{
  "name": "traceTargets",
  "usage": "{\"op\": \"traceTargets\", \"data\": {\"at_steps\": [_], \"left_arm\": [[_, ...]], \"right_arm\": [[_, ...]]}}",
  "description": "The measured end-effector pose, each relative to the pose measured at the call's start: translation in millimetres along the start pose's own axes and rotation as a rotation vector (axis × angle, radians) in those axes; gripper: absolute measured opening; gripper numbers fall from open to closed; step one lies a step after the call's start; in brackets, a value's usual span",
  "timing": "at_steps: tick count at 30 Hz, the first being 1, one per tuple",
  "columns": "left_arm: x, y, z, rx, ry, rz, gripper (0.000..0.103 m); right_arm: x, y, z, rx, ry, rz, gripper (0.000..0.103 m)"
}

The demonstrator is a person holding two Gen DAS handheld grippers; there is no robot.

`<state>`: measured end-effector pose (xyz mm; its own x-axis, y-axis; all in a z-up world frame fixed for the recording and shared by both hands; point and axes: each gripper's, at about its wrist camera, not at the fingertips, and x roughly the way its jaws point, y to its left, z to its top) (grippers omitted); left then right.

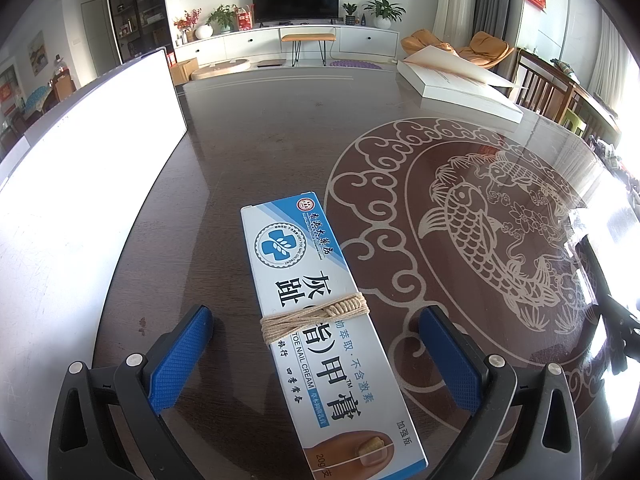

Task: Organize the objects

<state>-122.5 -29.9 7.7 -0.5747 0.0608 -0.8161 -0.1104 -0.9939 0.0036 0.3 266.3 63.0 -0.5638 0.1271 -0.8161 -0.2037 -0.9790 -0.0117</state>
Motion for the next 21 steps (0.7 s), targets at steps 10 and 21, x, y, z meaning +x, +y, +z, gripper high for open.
{"op": "traceTargets", "data": {"at_steps": [10, 21], "left_arm": [[0.1, -0.6, -0.1, 0.001, 0.0, 0.0, 0.103], [-4.1, -1.0, -2.5, 0.084, 0.073, -0.071, 0.103]], "right_arm": [[0.1, 0.0, 0.1, 0.0, 0.0, 0.0, 0.103], [0.3, 0.2, 0.1, 0.0, 0.0, 0.0, 0.103]]}}
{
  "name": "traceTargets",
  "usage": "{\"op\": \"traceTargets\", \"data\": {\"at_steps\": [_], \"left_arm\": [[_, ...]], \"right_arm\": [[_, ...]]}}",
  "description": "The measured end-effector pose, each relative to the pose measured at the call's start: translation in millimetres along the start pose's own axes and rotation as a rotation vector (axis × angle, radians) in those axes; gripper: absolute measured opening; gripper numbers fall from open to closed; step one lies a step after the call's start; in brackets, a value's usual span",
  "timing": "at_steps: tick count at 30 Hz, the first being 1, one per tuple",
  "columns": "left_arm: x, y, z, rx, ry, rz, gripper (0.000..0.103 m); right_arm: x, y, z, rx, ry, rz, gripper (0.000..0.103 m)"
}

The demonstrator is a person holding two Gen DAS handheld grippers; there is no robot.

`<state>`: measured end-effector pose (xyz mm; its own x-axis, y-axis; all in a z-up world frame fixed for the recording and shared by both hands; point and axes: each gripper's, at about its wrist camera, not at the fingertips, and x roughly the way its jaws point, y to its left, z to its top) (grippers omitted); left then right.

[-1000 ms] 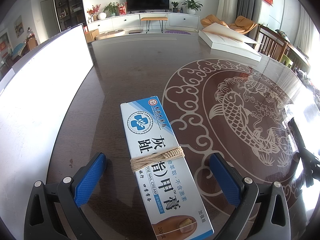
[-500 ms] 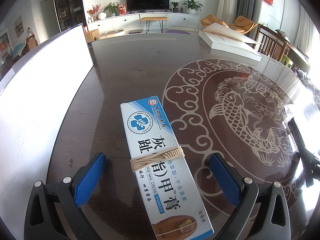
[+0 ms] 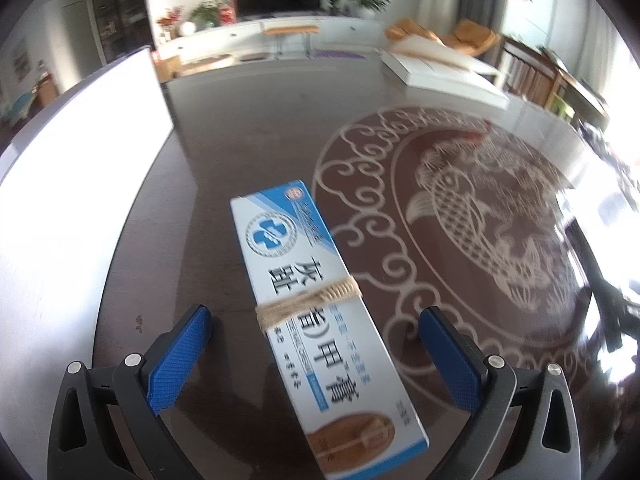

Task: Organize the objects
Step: 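Carry the cream box and insole into the enclosure and release both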

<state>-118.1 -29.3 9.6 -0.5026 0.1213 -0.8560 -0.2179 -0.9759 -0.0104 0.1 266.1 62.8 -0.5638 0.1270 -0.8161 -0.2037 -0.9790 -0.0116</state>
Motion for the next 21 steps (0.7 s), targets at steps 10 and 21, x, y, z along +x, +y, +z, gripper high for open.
{"op": "traceTargets", "data": {"at_steps": [10, 21], "left_arm": [[-6, -1, -3, 0.029, 0.081, -0.003, 0.086], [-55, -5, -28, 0.035, -0.128, -0.12, 0.04]], "right_arm": [[10, -9, 22, -0.058, 0.136, 0.043, 0.103], [-18, 0, 50, -0.17, 0.19, 0.195, 0.075]]}}
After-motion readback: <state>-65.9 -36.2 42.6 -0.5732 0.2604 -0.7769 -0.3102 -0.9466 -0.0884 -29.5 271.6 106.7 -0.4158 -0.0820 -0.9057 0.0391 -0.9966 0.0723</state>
